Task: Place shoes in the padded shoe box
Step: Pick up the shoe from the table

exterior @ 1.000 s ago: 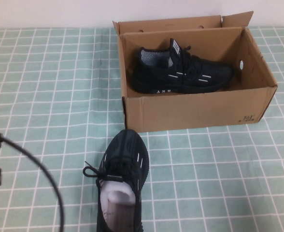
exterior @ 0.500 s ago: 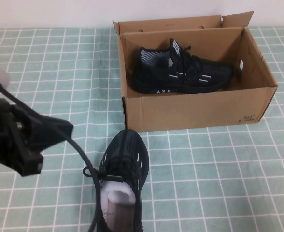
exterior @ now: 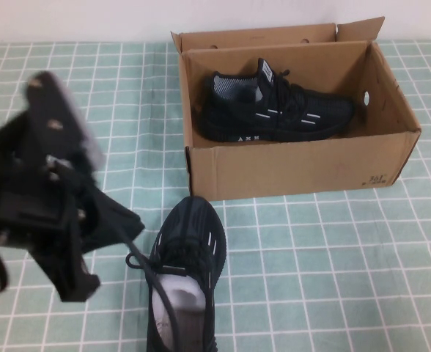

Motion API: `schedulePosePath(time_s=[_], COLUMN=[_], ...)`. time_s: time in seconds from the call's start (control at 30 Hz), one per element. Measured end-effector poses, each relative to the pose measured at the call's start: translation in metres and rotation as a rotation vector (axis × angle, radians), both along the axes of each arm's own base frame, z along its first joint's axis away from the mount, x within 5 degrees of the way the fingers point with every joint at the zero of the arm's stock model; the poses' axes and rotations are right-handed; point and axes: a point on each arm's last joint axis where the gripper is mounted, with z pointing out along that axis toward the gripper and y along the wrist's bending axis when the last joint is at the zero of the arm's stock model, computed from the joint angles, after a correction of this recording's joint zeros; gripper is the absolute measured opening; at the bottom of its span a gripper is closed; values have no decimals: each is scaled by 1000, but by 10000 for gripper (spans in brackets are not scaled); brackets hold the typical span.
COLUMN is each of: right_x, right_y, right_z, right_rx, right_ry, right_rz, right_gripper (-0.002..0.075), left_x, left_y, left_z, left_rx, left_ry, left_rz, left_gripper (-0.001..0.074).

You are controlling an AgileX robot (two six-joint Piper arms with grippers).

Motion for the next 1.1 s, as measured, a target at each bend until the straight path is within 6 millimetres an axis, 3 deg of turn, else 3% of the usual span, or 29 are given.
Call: schedulePosePath(time_s=[0.47,0.57,0.73,0.8,0.93,1.1], right_x=[0,0,0,0,0,0], right_y=[0,0,0,0,0,0], right_z=[0,0,0,0,0,0], right_rx=[0,0,0,0,0,0], right_ry=[0,0,0,0,0,0], right_rz=[0,0,0,0,0,0], right_gripper=[-7,-7,-7,-7,-7,-7], left_x=[1,5,14,17,22,33], left_y=[-67,-75,-82,-85,-90,-96], left_z=[-30,-38,-49,-54,-64,-74], left_rx=[396,453,480,491,512,538], left_ry=[-75,-79,-76,-67,-49,-84], left_rz=[-313,-327,-316,-317,-321,-319], left_gripper=[21,106,405,487,545,541])
